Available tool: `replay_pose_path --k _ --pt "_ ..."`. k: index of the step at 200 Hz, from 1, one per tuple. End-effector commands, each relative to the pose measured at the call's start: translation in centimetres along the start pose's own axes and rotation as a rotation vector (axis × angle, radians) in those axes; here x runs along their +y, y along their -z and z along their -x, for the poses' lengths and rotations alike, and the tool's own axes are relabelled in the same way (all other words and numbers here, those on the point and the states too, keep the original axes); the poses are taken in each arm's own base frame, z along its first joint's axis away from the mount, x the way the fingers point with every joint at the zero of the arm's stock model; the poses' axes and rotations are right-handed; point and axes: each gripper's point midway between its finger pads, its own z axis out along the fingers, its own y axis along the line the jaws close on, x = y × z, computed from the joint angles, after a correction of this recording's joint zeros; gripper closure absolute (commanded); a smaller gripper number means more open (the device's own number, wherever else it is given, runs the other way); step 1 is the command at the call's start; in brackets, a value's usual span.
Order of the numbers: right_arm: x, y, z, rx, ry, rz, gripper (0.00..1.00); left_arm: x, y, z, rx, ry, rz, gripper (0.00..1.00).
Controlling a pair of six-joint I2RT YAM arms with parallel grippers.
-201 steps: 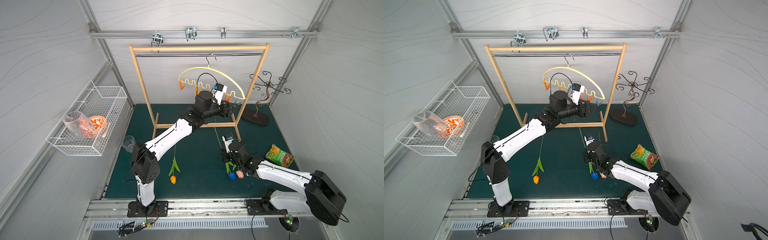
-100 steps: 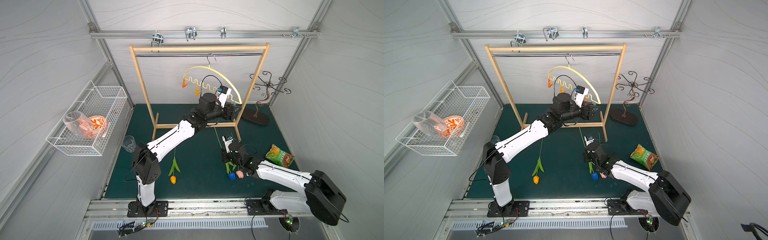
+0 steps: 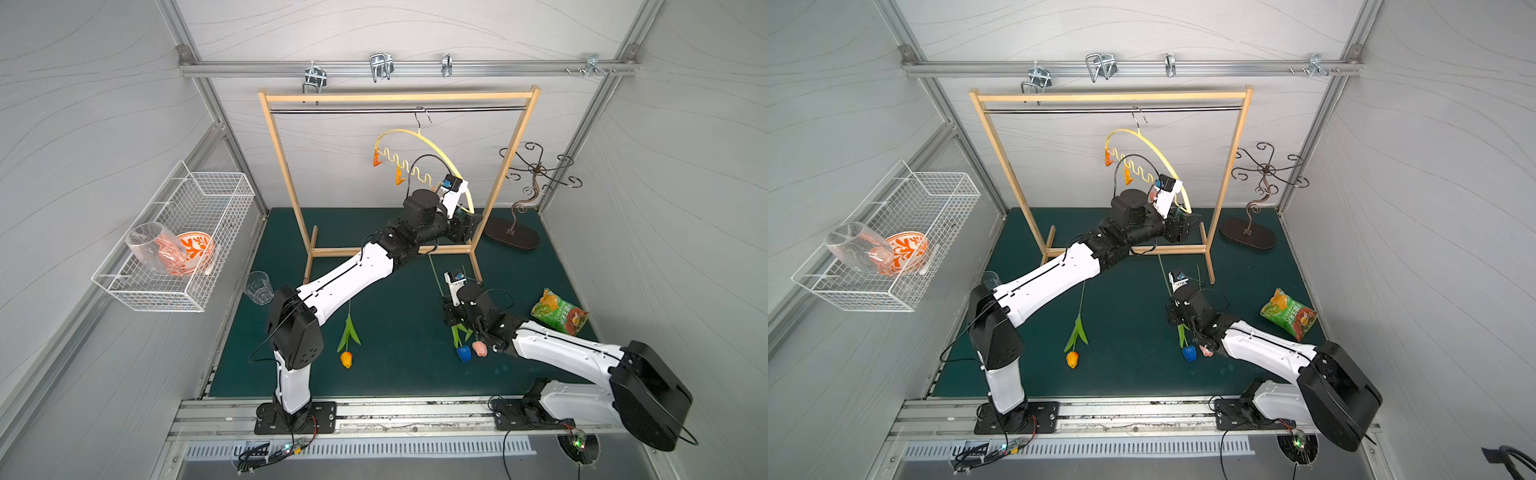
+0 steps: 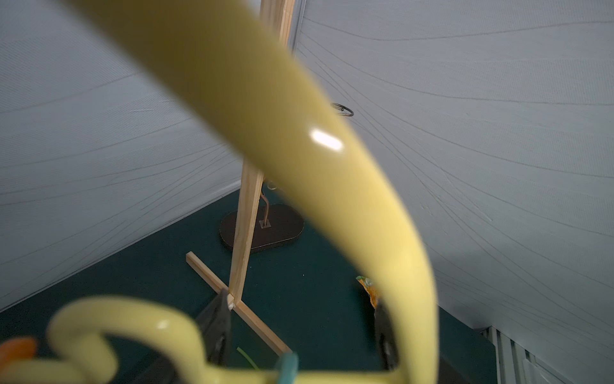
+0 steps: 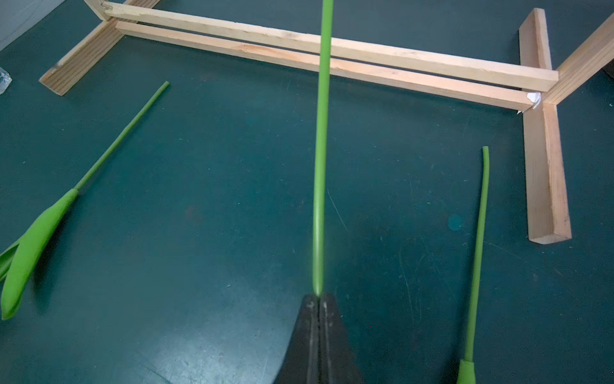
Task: Dry the flowers on a clothes hanger
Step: Open the clamp at the hanger.
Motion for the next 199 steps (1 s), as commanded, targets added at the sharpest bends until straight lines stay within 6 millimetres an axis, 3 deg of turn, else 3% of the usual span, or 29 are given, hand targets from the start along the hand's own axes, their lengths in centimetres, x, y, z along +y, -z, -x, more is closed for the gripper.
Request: replay_pose_path --k 1,60,107,164,199 --pt "0.2 0.41 1.04 -0.02 0.003 0.005 1.0 -0.58 0.06 2.82 -0.088 -0.055 -0.004 0.34" --pt "0.25 0.29 0.92 -0.014 0.008 0.007 1.0 -0.4 0.23 3.01 -0.086 -0.086 0.01 0.39" --pt "0.26 0.22 0.91 -0.012 0.009 0.006 1.0 -0.32 0.22 2.99 -0.085 -0.083 0.017 0.56" --pt "0.26 0.19 0.85 -0.01 0.01 0.006 1.0 -0.25 0.33 3.1 -0.087 -0.085 0.023 0.58" --pt "0.37 0.06 0.77 -0.004 0.013 0.01 1.0 -0.3 0.51 3.4 -0.095 -0.078 0.023 0.66"
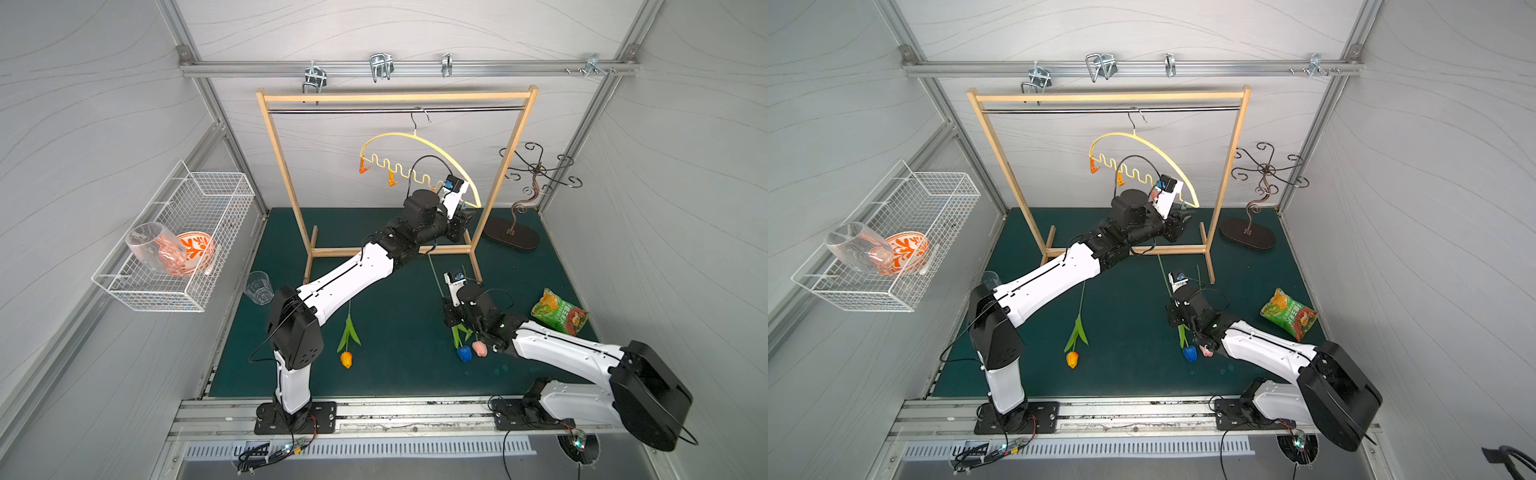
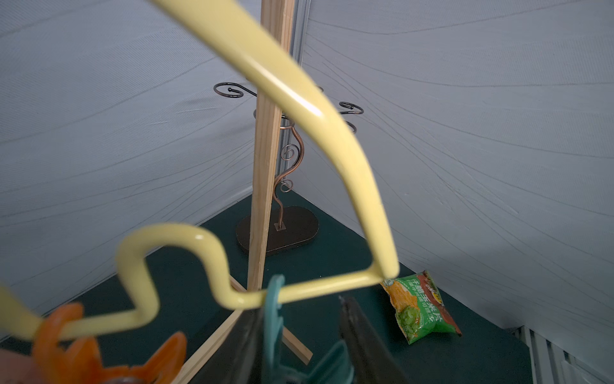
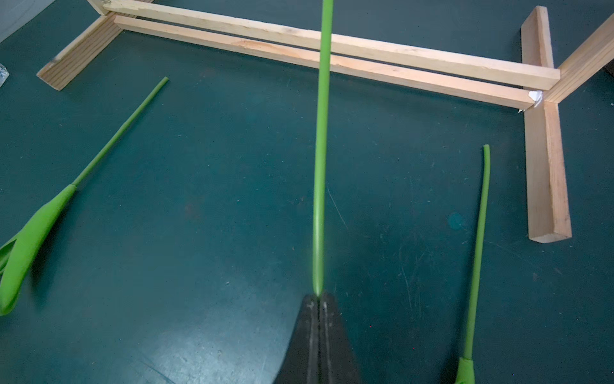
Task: Dry the flowers on a clothes hanger
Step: Open the clamp at the hanger, then clamp the flower onto the hanger.
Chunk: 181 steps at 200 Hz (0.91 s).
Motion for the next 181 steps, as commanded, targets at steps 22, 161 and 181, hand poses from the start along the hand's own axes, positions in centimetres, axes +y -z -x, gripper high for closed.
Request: replay_pose_path --k 22,161,181 --pt "0.2 0.2 1.1 -0.019 0.004 0.004 1.0 -0.7 0.7 3.7 -0.097 0.001 -0.006 0.7" --pt "-1.6 9.2 12.0 -0.421 -0.468 0.099 1.0 0.3 2.7 5.1 -0.12 0.276 0.063 0.73" --pt "-1.0 10.4 14.2 -0.495 -0.461 0.155 1.0 0.1 2.8 5.0 -0.108 0.293 0.057 0.73"
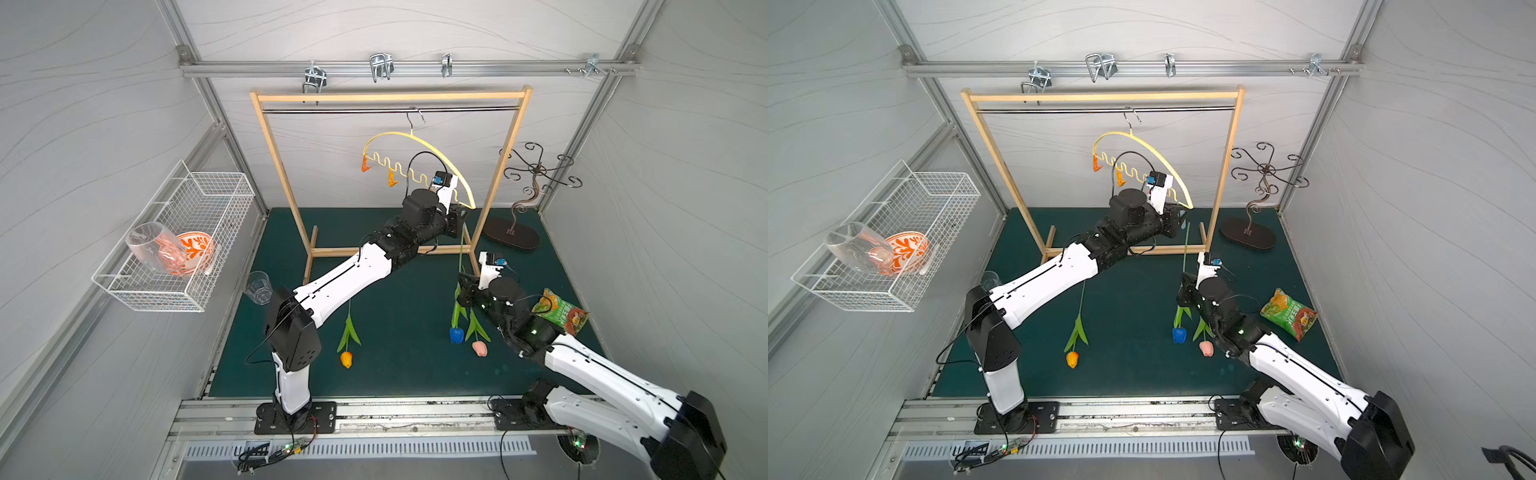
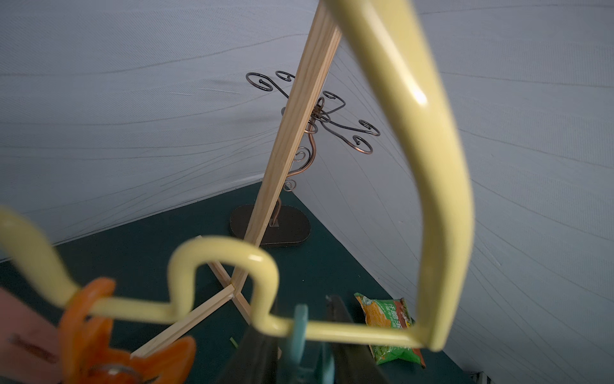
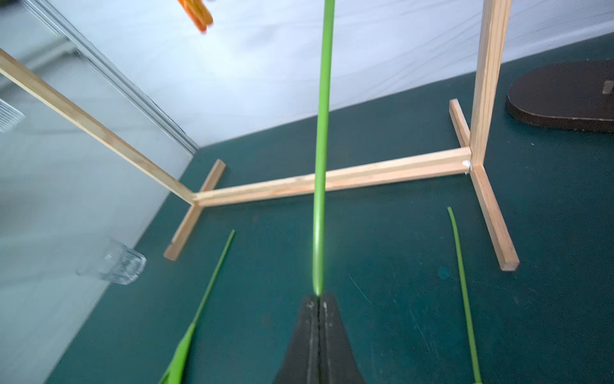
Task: Dry the flowers on a clothes hanger
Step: Clamp the flower onto the hanger.
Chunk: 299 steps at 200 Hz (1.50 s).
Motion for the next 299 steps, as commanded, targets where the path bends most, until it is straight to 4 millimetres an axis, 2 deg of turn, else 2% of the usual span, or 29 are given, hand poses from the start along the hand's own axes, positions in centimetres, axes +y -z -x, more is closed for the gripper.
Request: replay_pose_path --k 1,43,85,106,134,228,299 --pt "2.7 0.7 3.9 -0.109 -0.073 0.112 1.0 -1.9 2.1 4.1 -0.089 0.052 -0.038 0.73" --pt "4.4 -0.1 5.0 -0.083 -0.017 0.164 1.0 -2.1 2.6 4.5 -0.091 0.075 -0.043 0.73" --pt "4.7 0.0 6.5 -0.12 -0.02 0.18 1.0 -2.3 3.2 4.6 -0.094 0.075 -0.047 0.73" --pt "4.1 0.0 7.0 -0.126 -0.026 0.152 1.0 -2.2 3.4 4.7 -0.096 0.07 -0.041 0.73" --pt "3.7 0.0 7.3 -0.13 -0.031 0.15 1.0 -2.2 3.5 4.5 -0.093 0.068 -0.04 0.73" --pt "6.0 0.1 8.2 -0.118 -0.015 0.244 1.0 -1.8 2.9 3.8 -0.081 0.07 -0.034 0.73" --pt "6.2 0.4 8.2 -0.12 -0.018 0.258 1.0 -1.5 2.5 3.1 -0.074 0.07 -0.03 0.74"
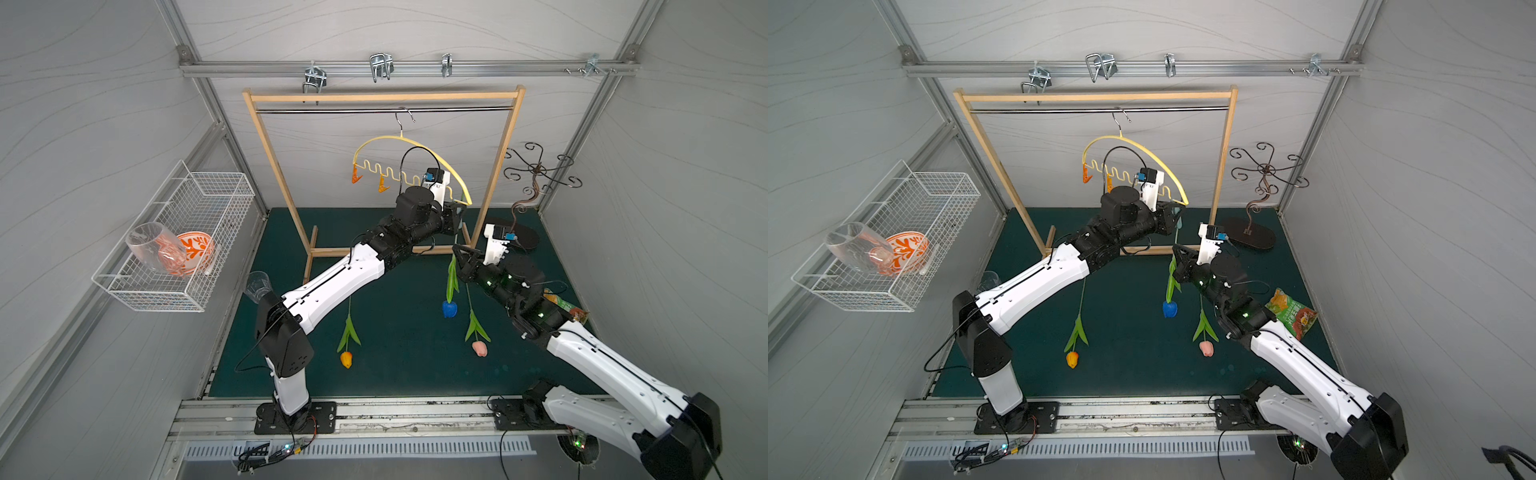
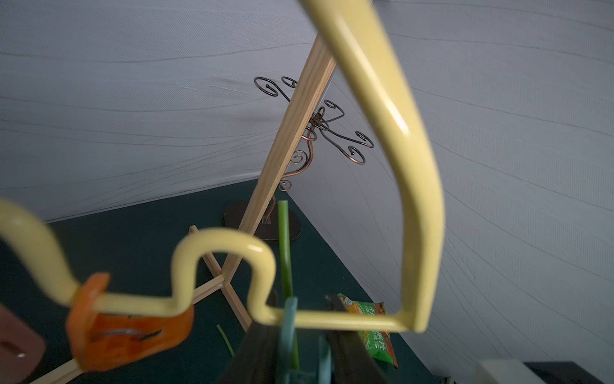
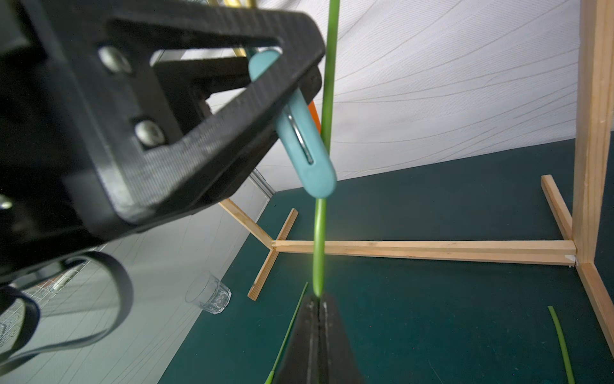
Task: Dry the flowers on a clothes hanger
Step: Clamp the flower onto the hanger.
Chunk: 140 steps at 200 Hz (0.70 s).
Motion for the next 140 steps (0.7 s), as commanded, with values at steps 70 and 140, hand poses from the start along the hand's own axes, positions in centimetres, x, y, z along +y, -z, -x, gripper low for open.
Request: replay_pose_path --k 70,140 --pt "1.54 -0.09 1.39 -0.017 0.047 0.055 1.0 -1.03 0.44 1.61 -0.064 0.002 -0.036 0.74" --pt "1.69 0.25 1.53 -0.019 0.042 0.06 1.0 -1.0 0.49 1.62 -0.063 0.006 -0.037 0.72"
